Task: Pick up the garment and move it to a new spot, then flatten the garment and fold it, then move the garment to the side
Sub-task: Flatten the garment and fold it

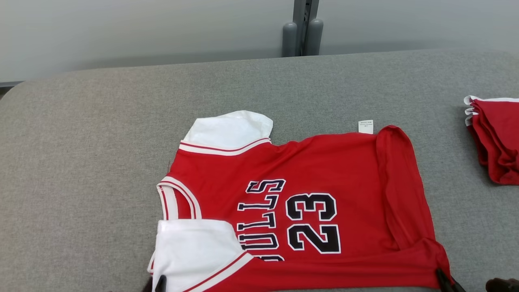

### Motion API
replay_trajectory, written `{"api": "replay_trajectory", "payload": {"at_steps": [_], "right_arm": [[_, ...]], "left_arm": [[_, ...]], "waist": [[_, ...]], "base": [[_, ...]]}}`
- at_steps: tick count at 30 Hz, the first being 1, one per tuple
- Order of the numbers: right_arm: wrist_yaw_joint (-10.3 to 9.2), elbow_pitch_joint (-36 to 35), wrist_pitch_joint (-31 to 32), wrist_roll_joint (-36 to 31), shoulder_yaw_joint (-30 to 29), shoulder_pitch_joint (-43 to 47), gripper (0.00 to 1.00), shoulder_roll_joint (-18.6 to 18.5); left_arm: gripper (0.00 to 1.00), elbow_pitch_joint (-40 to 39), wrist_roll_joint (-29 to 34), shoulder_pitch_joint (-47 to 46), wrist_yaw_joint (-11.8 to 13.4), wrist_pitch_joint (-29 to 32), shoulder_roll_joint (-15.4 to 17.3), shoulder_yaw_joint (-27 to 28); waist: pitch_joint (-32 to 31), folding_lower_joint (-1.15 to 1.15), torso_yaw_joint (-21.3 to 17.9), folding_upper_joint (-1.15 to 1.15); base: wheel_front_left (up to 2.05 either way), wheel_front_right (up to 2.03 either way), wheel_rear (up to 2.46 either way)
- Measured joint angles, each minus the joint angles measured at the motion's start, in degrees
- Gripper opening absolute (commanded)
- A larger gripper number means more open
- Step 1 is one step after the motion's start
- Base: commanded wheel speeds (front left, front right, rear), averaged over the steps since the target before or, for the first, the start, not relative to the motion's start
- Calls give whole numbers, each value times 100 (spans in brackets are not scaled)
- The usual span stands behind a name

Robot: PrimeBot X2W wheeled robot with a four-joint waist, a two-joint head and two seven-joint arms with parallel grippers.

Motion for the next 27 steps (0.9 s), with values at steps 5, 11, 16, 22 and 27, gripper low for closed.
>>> {"api": "replay_trajectory", "payload": {"at_steps": [5, 11, 16, 22, 27], "right_arm": [[-1, -216, -224, -93, 105, -152, 100, -15], [-2, -691, -709, -471, 25, -451, 100, 4], [-2, -1071, -782, -743, -7, -627, 100, 144], [-2, -1248, -694, -829, -19, -637, 100, 221], [-2, -1363, -638, -827, -7, -787, 100, 283]], "left_arm": [[100, 234, 263, -336, 38, -263, 89, -16], [100, 308, 673, -750, 110, -866, 125, -36], [100, 255, 875, -1002, 190, -1140, 168, 2], [100, 204, 950, -1233, 198, -1129, 204, -49], [100, 189, 1031, -1945, 62, -977, 274, -180]], "waist": [[-67, 0, -59, 0], [-153, 0, -174, 0], [-196, 0, -233, 0], [-141, 0, -223, 0], [100, 0, -222, 0]], "base": [[0, 0, 0], [0, 0, 0], [0, 0, 0], [0, 0, 0], [0, 0, 0]]}}
